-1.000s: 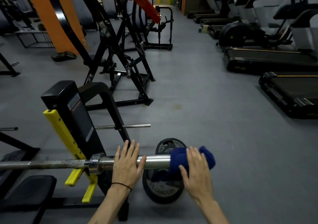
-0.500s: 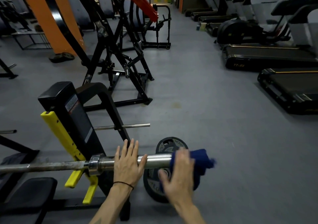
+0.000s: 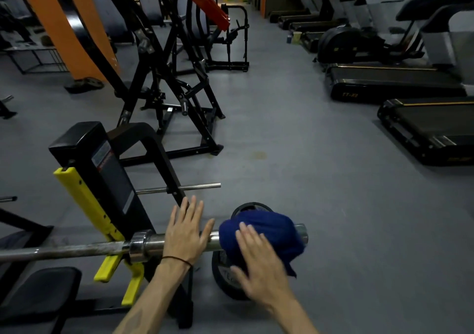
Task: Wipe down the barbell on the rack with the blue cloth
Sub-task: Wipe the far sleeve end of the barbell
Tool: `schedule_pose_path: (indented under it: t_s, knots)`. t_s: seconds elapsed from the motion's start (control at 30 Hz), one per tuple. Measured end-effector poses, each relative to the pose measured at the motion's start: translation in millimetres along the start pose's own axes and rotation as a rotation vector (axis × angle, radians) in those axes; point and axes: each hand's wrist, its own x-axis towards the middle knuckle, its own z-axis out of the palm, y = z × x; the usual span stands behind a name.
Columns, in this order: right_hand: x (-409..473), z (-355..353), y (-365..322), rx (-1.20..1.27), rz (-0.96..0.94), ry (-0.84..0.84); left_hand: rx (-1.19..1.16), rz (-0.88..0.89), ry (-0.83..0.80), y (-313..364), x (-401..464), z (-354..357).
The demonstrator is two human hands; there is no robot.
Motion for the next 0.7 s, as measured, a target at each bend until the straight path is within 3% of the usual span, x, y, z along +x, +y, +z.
schedule_pose_path:
  t_s: [0.1,0.2,0.23,0.3,0.37,0.43,0.5,0.6,0.63,0.7]
  knots:
    - [-11,-16,52,0.013,0.201,0.136,0.038,-0.009,0.027,-12,-17,2]
    - [-1,-11,22,0.088,0.454,0.219,0.075,-0.016,0.04,-14,-27,1]
    - [7,-4,-3,0.134,0.421,0.201,0.076,-0.022,0.035,-14,-27,0]
    - [9,8,-42,0.129,0.165,0.064,0.068,-0.037,0.02,-12,-25,-2]
    - [8,3,-25,0.044,-0.035,-0.023,0.072,-0.036,0.006,-12,-24,-3]
    - [4,-9,19,-0.002,-0.001,0.004,0.073,-0.031,-0.003,-12,-23,-5]
    - [-5,-20,52,-0.022,0.214,0.131,0.067,-0.032,-0.017,-12,-24,-4]
    - [5,-10,18,0.054,0.461,0.225,0.069,-0.067,-0.022,-9,-23,-4]
    - [12,-1,-8,0.08,0.421,0.191,0.069,-0.074,-0.029,-8,-21,-5]
    - [14,13,-47,0.045,0.123,0.068,0.077,-0.071,-0.026,-9,-19,-4]
